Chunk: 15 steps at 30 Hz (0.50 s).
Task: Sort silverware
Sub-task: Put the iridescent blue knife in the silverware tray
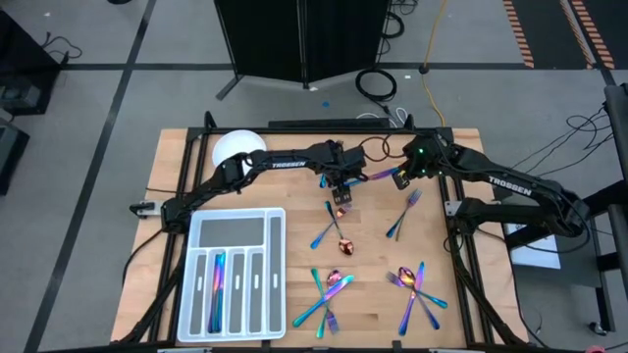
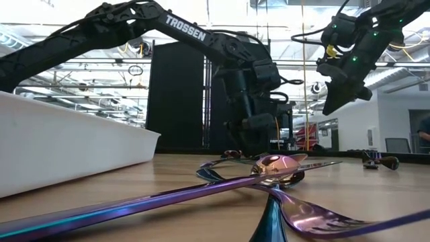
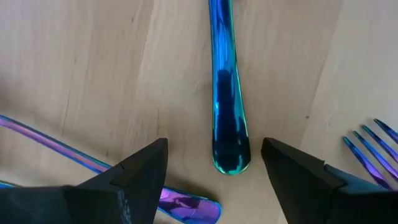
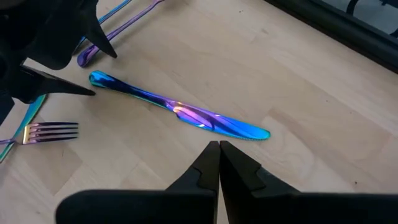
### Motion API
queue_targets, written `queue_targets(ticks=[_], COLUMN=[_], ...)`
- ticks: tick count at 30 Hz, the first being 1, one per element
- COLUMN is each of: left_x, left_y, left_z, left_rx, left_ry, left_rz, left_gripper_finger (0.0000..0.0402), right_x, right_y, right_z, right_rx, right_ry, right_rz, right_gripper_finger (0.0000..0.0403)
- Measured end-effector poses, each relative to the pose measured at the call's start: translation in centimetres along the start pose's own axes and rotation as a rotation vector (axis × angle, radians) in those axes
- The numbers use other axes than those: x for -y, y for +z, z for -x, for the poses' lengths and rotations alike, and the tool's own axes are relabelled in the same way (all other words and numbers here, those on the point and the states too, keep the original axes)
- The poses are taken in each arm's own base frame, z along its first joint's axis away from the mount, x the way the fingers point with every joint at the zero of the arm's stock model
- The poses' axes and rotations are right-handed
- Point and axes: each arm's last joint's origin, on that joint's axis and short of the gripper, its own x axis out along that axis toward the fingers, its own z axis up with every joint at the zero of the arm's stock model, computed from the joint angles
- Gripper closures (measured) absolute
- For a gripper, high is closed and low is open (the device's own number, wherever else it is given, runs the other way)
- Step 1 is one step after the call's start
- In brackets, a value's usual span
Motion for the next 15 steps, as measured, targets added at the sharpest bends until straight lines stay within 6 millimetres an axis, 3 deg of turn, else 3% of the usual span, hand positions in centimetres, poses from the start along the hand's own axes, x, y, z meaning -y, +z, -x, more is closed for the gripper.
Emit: queue_targets(ticks=[7, 15], left_x=[0.01, 0.14], left_y=[-0.03, -0.07], left_z=[-0.49, -0.61], left_rx=[-0.005, -0.009], left_ry=[-0.010, -0.011], left_rz=[-0.004, -0.002], left_gripper_finger=[0.0150, 0.0234], right_x=[0.00, 0.00], right_y=[0.00, 0.03], right_z=[0.00, 0.01], right_rx=[0.000, 0.002], right_ry=[0.000, -0.002], right_rz=[0.000, 0.002], right_gripper_finger=[0.0403, 0.0403])
